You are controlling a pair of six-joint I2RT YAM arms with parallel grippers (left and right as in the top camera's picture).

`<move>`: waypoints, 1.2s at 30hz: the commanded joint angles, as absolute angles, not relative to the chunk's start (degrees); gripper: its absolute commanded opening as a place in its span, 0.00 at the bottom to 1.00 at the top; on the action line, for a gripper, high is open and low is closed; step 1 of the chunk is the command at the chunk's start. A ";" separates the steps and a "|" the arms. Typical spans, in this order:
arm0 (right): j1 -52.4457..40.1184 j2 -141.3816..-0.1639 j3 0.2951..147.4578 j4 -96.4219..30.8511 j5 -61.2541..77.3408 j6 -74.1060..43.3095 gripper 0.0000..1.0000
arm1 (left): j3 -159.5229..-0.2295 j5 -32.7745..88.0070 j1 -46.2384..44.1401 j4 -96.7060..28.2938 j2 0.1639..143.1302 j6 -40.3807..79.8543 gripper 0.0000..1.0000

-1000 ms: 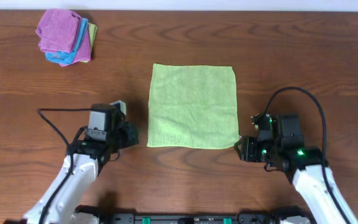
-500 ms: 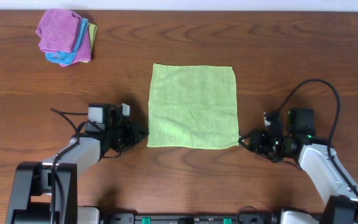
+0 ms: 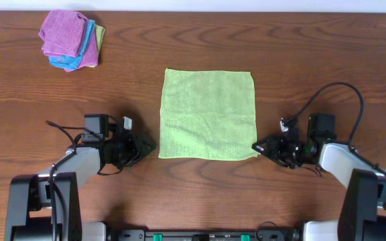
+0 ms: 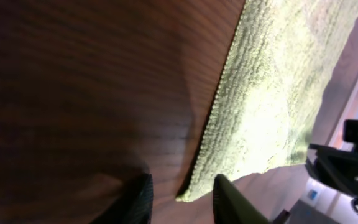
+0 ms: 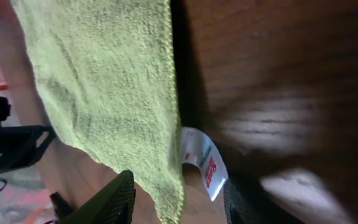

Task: Fold the cloth
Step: 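Grasp the near left and right corners of the cloth with both grippers, then fold the near edge over toward the far edge with both grippers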

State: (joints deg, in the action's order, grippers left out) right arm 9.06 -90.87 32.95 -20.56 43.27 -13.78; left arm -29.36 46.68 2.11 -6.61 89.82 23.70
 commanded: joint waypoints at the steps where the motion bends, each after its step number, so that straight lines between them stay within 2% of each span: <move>1: 7.90 -92.27 33.01 -19.86 41.65 -15.29 0.47 | -28.97 44.66 2.20 -7.99 90.65 22.44 0.42; 11: 5.67 -92.27 33.01 -19.27 41.60 -16.73 0.46 | -28.97 46.04 -1.56 -8.14 90.76 21.76 0.49; 17: 5.54 -92.27 33.01 -19.31 41.63 -16.71 0.41 | -28.95 45.17 -3.25 -6.76 95.02 20.75 0.49; 21: 5.52 -92.27 33.01 -19.73 41.65 -16.69 0.40 | -28.97 49.41 -4.19 -1.63 100.40 21.04 0.42; 26: 5.52 -92.27 32.99 -19.73 41.63 -16.71 0.36 | -28.97 49.58 -4.14 -0.23 100.88 21.41 0.42; 27: 5.52 -92.27 33.01 -19.68 41.63 -16.71 0.32 | -28.97 49.58 -4.14 -0.23 100.88 21.41 0.41; 29: 5.52 -92.27 33.01 -19.51 41.65 -16.71 0.24 | -28.97 49.58 -4.14 -0.23 100.88 21.41 0.36; 30: 5.52 -92.27 32.99 -19.42 41.63 -16.73 0.18 | -28.97 49.58 -4.14 -0.25 100.86 21.41 0.29; 31: 5.52 -92.27 33.01 -19.18 41.65 -16.75 0.09 | -28.97 49.56 -4.14 -0.27 100.86 21.41 0.12; 32: 5.52 -92.27 33.01 -18.98 41.65 -17.19 0.02 | -28.97 49.58 -4.14 -0.25 100.88 21.43 0.06; 36: 5.32 -92.25 33.04 -17.74 43.62 -18.24 0.01 | -29.30 49.65 -4.14 -0.16 100.75 21.47 0.06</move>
